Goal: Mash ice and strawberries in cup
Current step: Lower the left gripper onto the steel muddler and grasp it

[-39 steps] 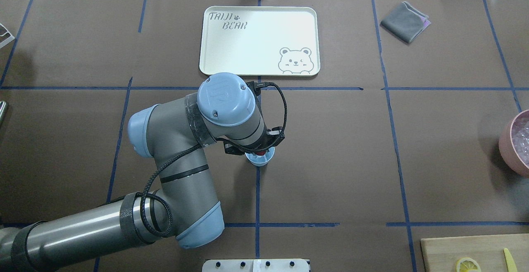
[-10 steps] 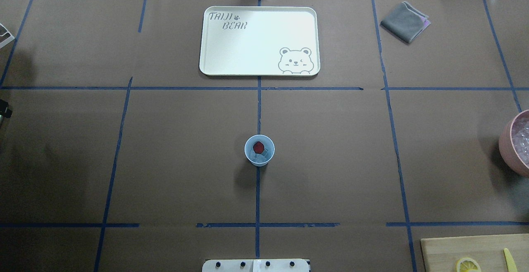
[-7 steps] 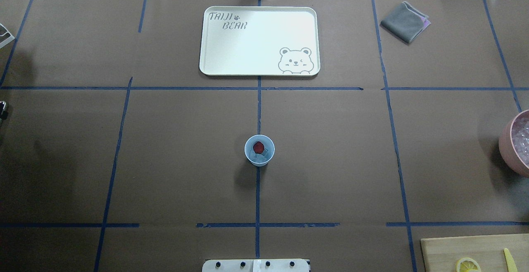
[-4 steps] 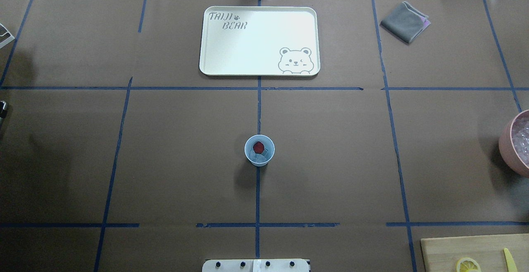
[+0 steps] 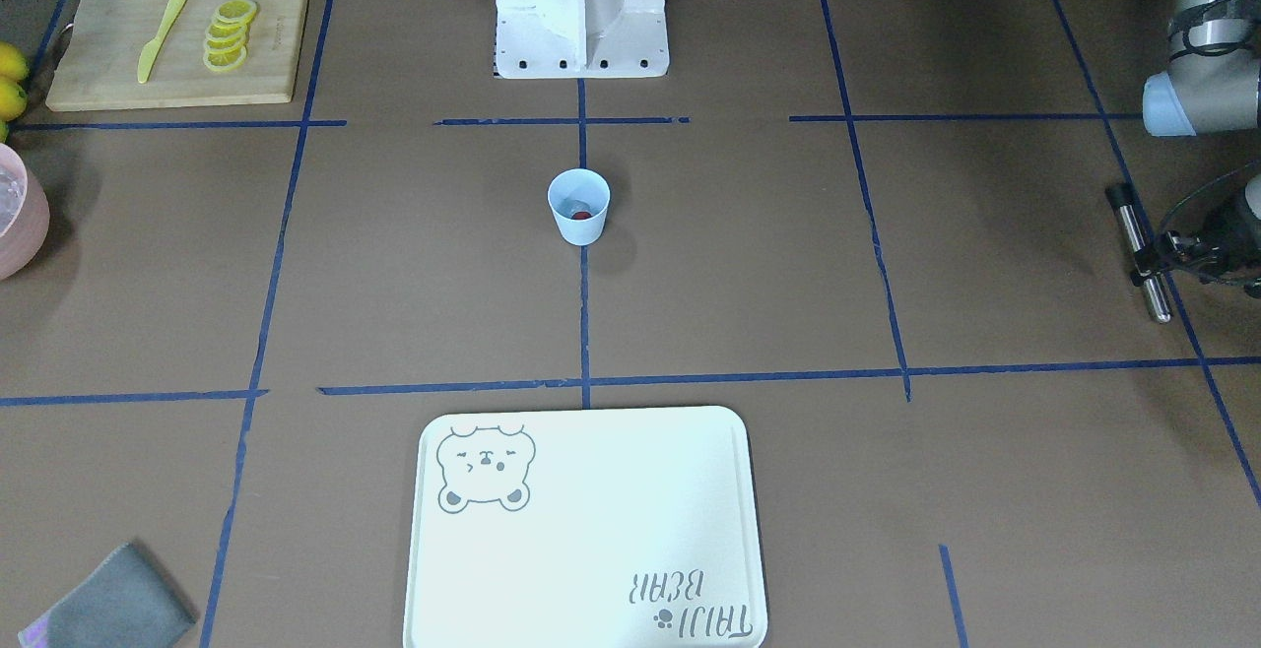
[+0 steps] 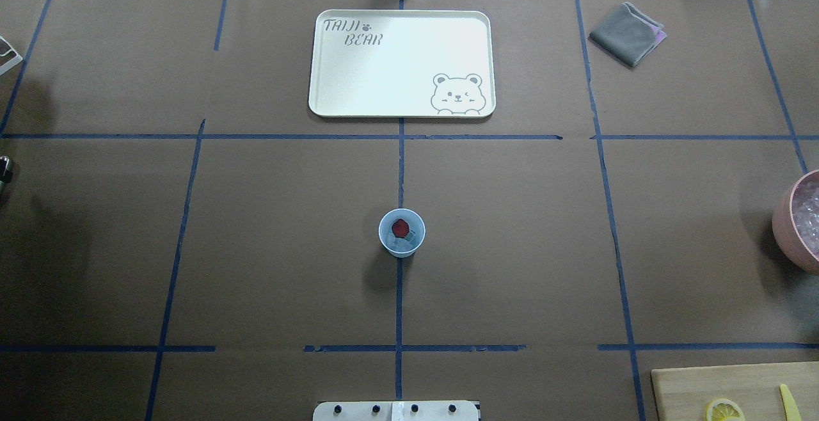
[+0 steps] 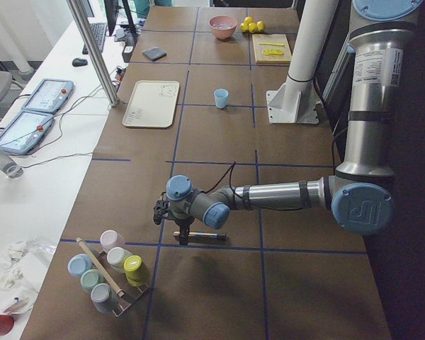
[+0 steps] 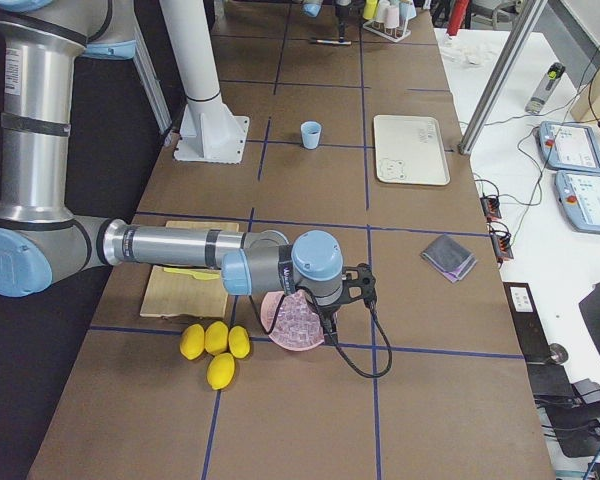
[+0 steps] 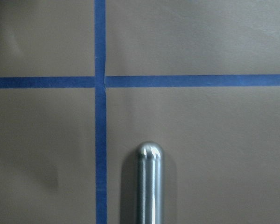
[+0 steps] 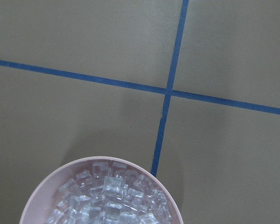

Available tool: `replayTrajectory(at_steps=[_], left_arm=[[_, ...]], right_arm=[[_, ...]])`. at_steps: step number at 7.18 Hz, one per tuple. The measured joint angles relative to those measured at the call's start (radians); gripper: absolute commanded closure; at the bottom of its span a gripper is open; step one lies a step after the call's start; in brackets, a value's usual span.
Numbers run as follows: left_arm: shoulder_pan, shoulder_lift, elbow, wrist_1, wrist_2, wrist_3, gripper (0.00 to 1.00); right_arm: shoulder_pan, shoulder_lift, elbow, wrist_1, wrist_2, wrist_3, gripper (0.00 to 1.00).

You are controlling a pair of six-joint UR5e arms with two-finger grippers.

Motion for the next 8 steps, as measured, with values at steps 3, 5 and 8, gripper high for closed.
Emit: replayTrajectory(at_steps=[3,5,8], left_arm=[[0.003,-0.01,0.019,-0.016,0.0,-0.005,0.01],[0.005,-0.014,0.025,-0.016,0.0,-0.005,0.04],[0.007,-0.024,0.04,-0.017,0.0,-0.005,0.09]], right_arm=[[0.0,0.002,0.001,0.001,0.0,0.0,0.01],[0.0,0.003,0.001,0.001,0.0,0.0,0.01],[0.0,0.003,0.0,0.001,-0.001,-0.001,0.01]])
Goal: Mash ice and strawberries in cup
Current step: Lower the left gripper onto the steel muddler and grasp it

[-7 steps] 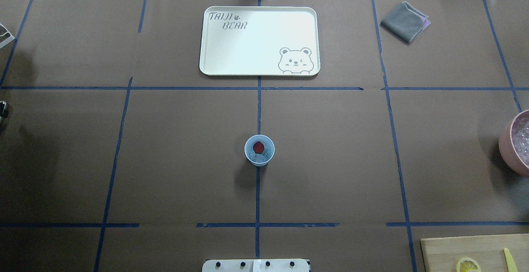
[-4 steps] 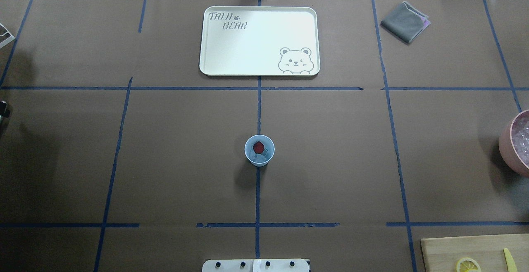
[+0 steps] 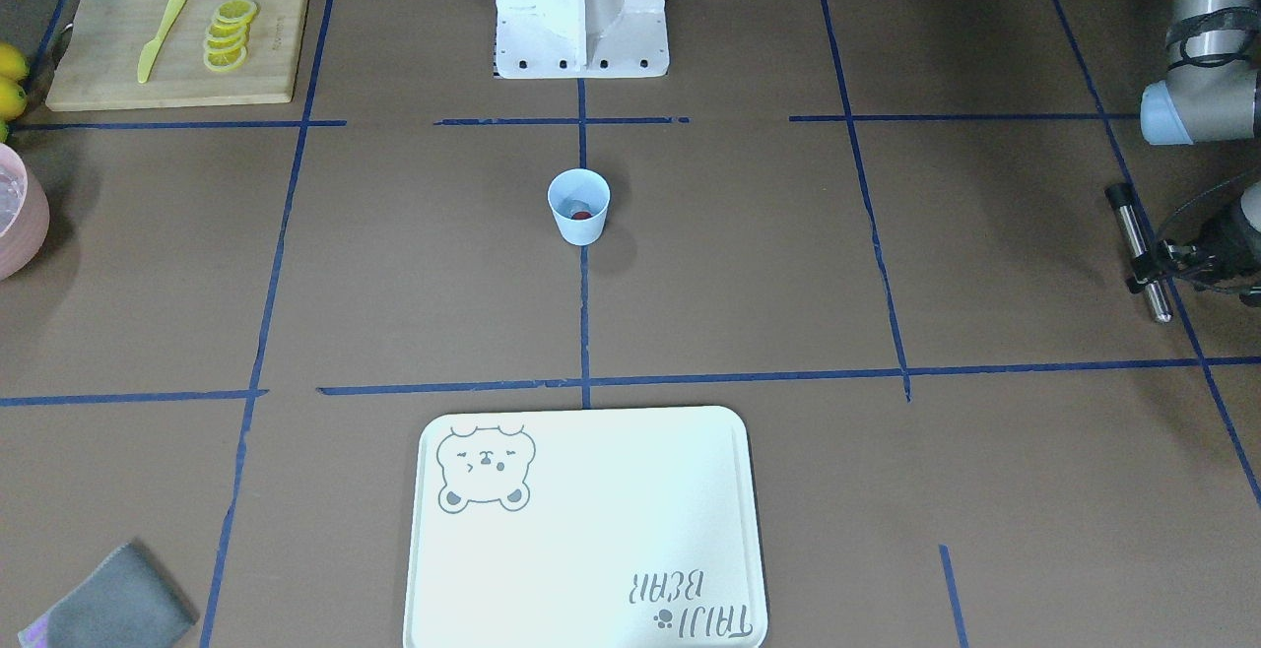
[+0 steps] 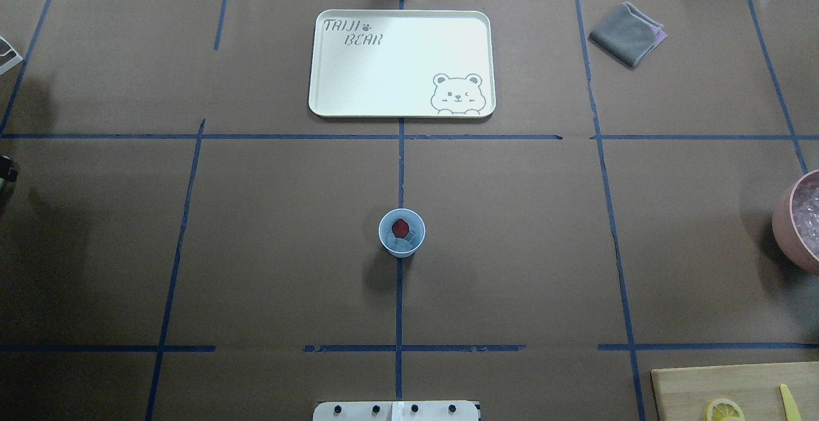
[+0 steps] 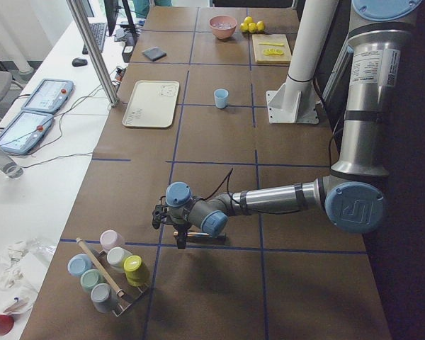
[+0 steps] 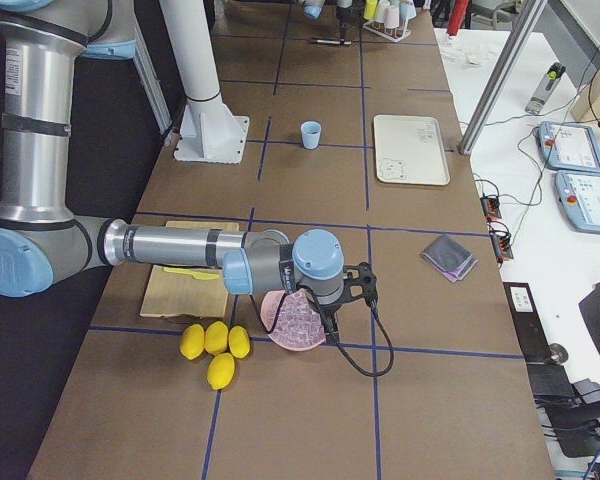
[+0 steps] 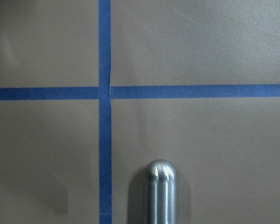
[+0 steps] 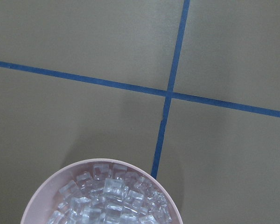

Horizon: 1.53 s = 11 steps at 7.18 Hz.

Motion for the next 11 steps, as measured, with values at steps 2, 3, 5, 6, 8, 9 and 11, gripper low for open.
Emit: replayTrajectory(at_steps=[2,3,5,6,8,9,11], left_arm=[[0.001,-0.008,0.01,-0.001,0.0,0.0,0.27],[0.001,-0.009,0.012,-0.001,0.0,0.0,0.32],[0.0,-0.009,0.011,-0.001,0.0,0.0,0.38],[0.001,-0.009,0.011,-0.001,0.0,0.0,0.38],[0.001,-0.009,0.011,-0.001,0.0,0.0,0.38],[0.002,-0.009,0.011,-0.001,0.0,0.0,0.47],[0.001,-0.009,0.011,-0.001,0.0,0.0,0.78]], right_arm=[[0.0,0.0,0.0,0.0,0.0,0.0,0.01],[0.0,0.0,0.0,0.001,-0.001,0.0,0.01],[0.0,0.001,-0.001,0.001,-0.001,0.0,0.01],[0.0,0.001,-0.001,0.001,-0.001,-0.001,0.01],[0.0,0.001,0.0,0.002,-0.001,-0.001,0.01],[0.001,0.002,0.0,0.002,-0.001,-0.001,0.01],[0.0,0.003,0.0,0.002,-0.001,-0.001,0.01]])
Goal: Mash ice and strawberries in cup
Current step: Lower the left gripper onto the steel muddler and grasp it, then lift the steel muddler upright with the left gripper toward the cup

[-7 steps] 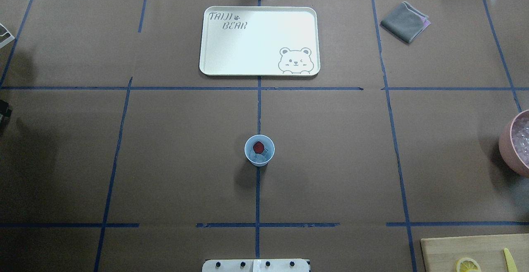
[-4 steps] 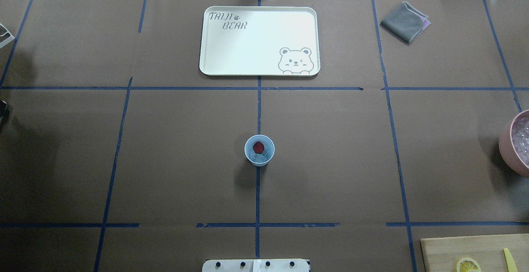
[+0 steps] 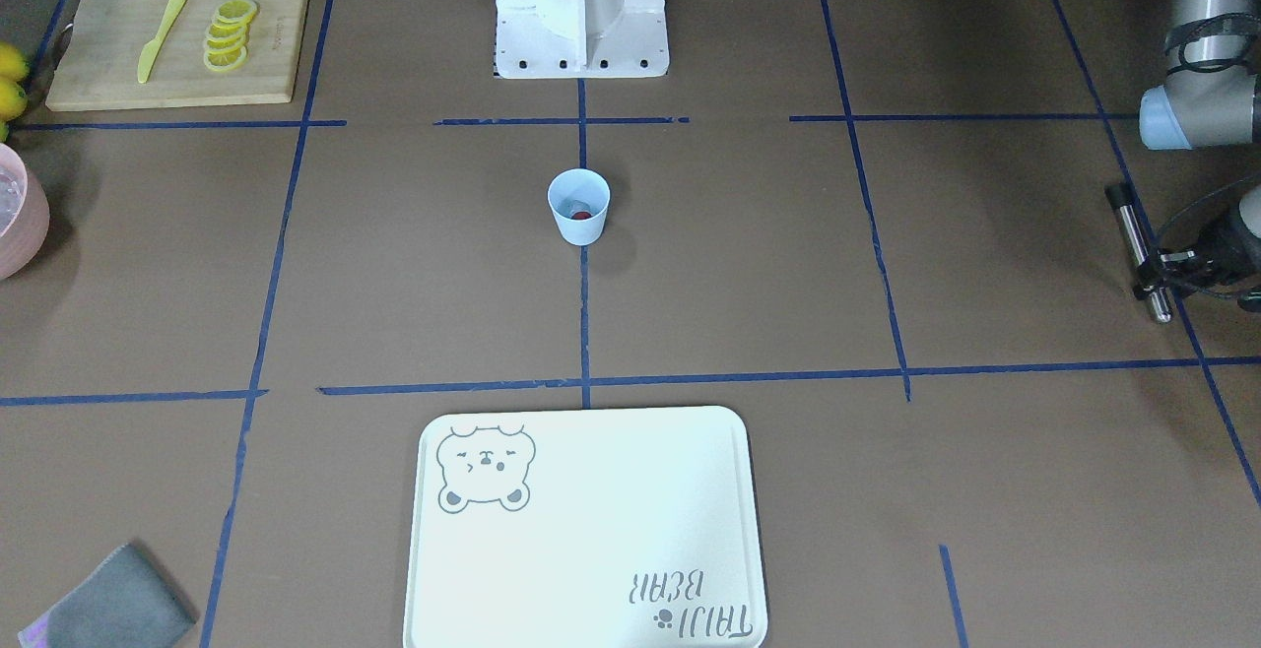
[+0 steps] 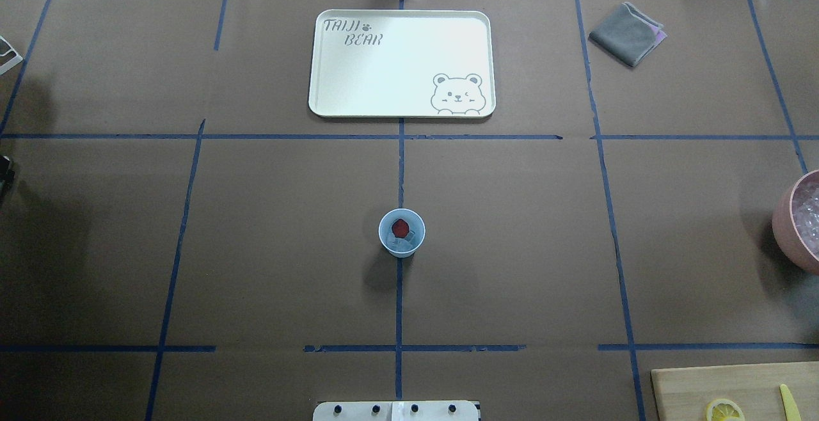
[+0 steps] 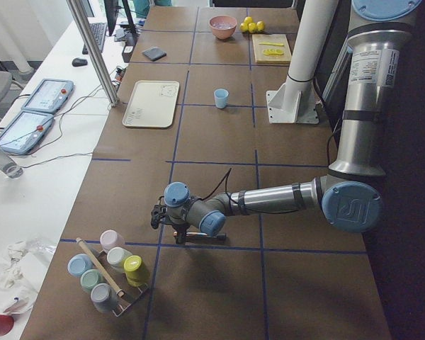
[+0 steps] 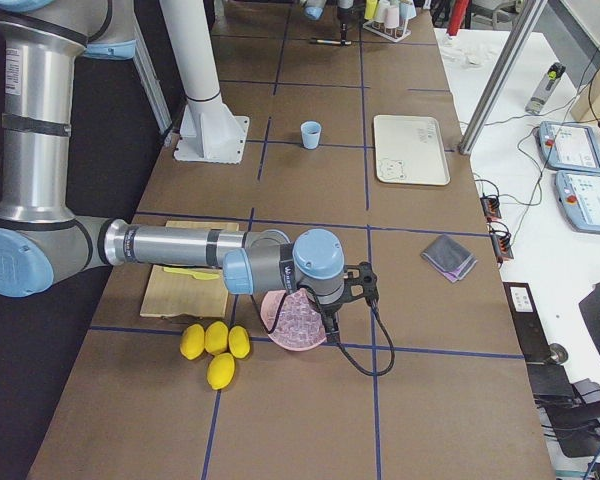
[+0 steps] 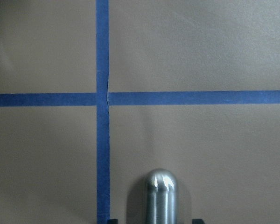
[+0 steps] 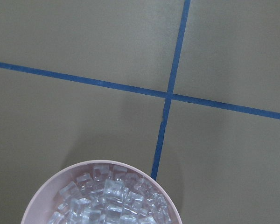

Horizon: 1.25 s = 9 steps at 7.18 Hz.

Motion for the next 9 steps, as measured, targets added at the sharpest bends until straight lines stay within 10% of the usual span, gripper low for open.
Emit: replayTrajectory(at_steps=[3,9], left_arm=[[0.0,-0.002,-0.006,0.0,-0.002,-0.001,1.0],[-0.074,-0.027,-0.155,0.021,-0.095,0.002,1.0]], right_arm=[[0.0,0.001,0.0,0.0,0.0,0.0,0.01],[-0.001,0.001,-0.003,-0.001,0.0,0.001,0.01]])
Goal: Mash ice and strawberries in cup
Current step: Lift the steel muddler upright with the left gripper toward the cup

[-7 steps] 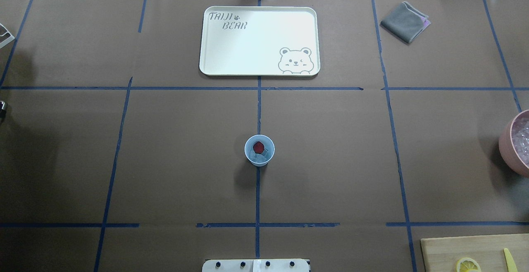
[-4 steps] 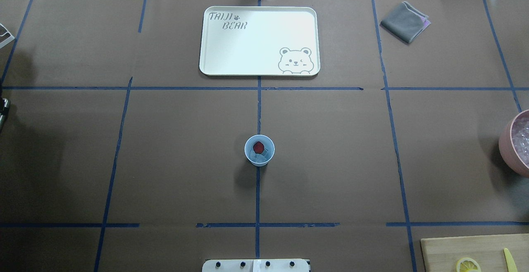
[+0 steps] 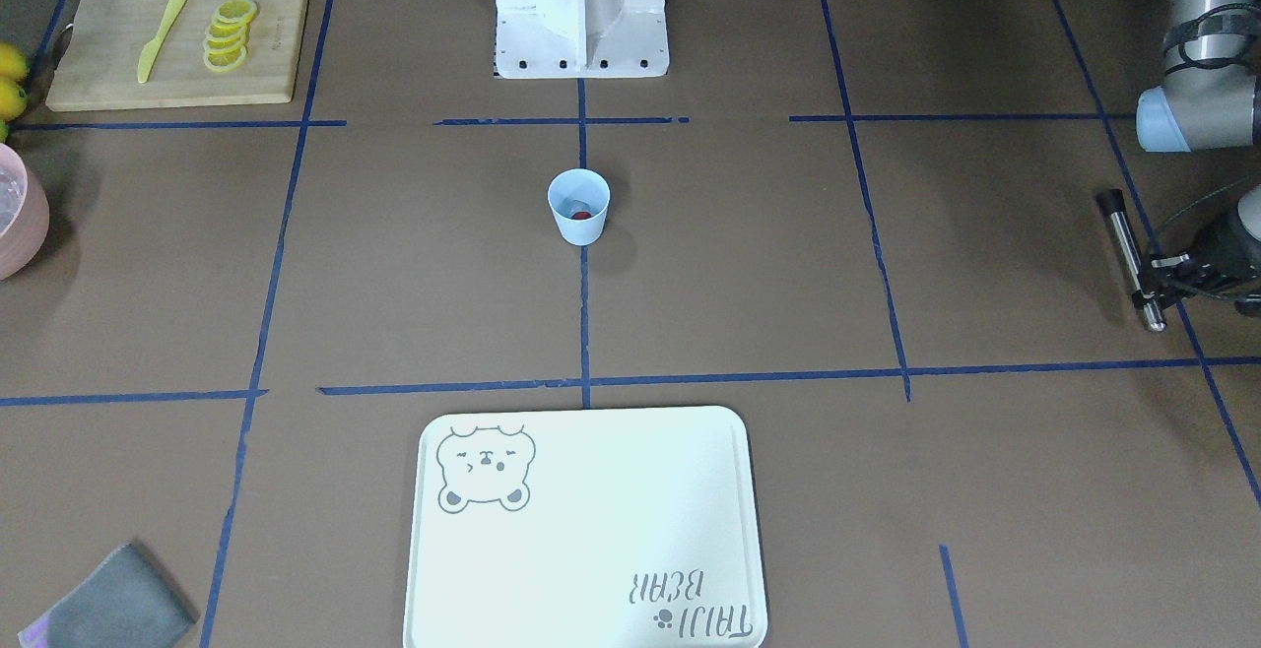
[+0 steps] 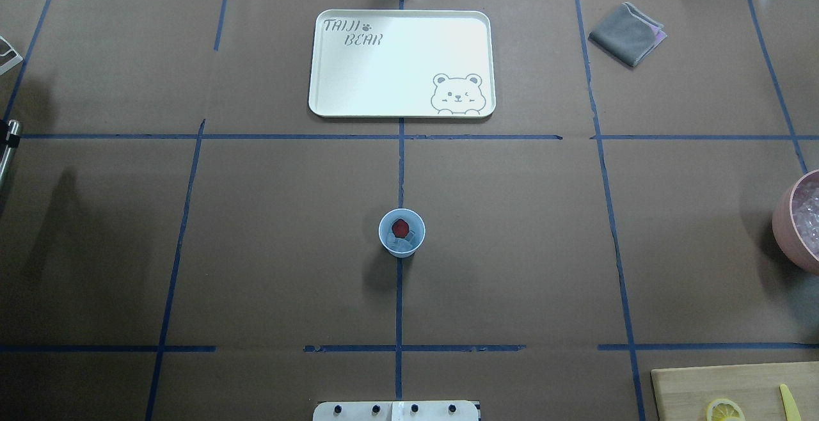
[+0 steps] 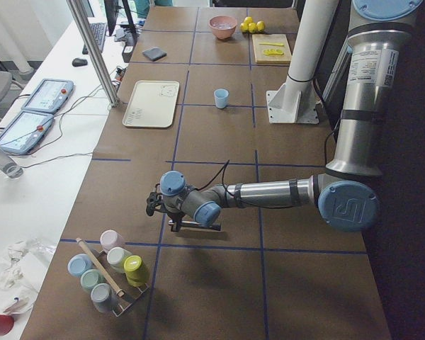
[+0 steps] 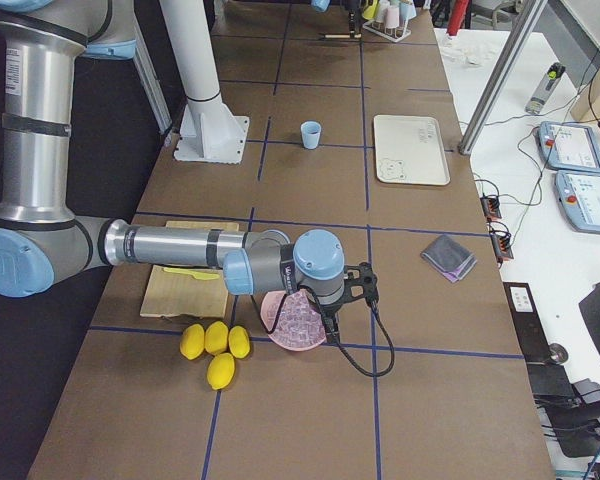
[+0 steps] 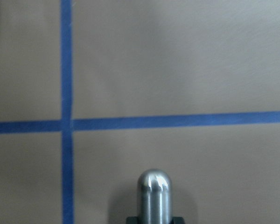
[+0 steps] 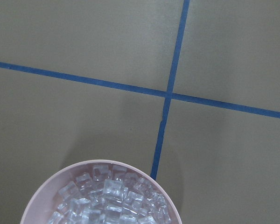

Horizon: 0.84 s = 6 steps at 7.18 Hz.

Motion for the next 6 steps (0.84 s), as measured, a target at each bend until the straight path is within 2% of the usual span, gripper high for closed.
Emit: replayTrajectory(at_steps=[3,5,6], left_arm=[[-0.024,-0.056,-0.193,0.028,-0.009,-0.02,1.0],[-0.025,-0.128,-0.279,0.029,-0.004,-0.151,1.0],[-0.02,-0.156,-0.333,0.027,0.029,-0.217,1.0]], right_arm=[[0.0,-0.001,0.003,0.0,0.001,0.027,0.01],[0.0,-0.001,0.014,0.002,0.002,0.061,0.01],[0.0,0.0,0.023,0.002,0.002,0.066,0.01]])
